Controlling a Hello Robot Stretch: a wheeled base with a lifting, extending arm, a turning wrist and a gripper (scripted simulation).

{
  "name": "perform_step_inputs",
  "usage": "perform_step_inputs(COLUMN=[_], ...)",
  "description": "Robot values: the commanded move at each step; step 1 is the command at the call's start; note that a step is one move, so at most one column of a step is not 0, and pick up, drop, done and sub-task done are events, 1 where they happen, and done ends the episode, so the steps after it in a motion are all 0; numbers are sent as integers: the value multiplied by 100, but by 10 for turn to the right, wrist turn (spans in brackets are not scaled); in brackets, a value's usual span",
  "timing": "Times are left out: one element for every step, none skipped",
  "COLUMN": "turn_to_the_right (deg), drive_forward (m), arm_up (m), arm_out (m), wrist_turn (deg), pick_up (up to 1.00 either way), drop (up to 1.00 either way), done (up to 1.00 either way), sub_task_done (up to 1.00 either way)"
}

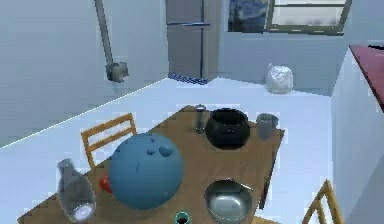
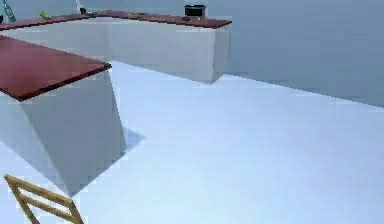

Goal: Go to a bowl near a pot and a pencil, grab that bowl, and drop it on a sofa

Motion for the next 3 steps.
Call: perform_step_inputs(turn_to_the_right=[-450,-270,0], drive_forward=[0,0,0], arm_up=[0,0,50], arm_out=[0,0,0], wrist_turn=[0,0,0], pick_up=[0,0,0], drop=[0,0,0], done=[0,0,0], sub_task_done=[0,0,0])
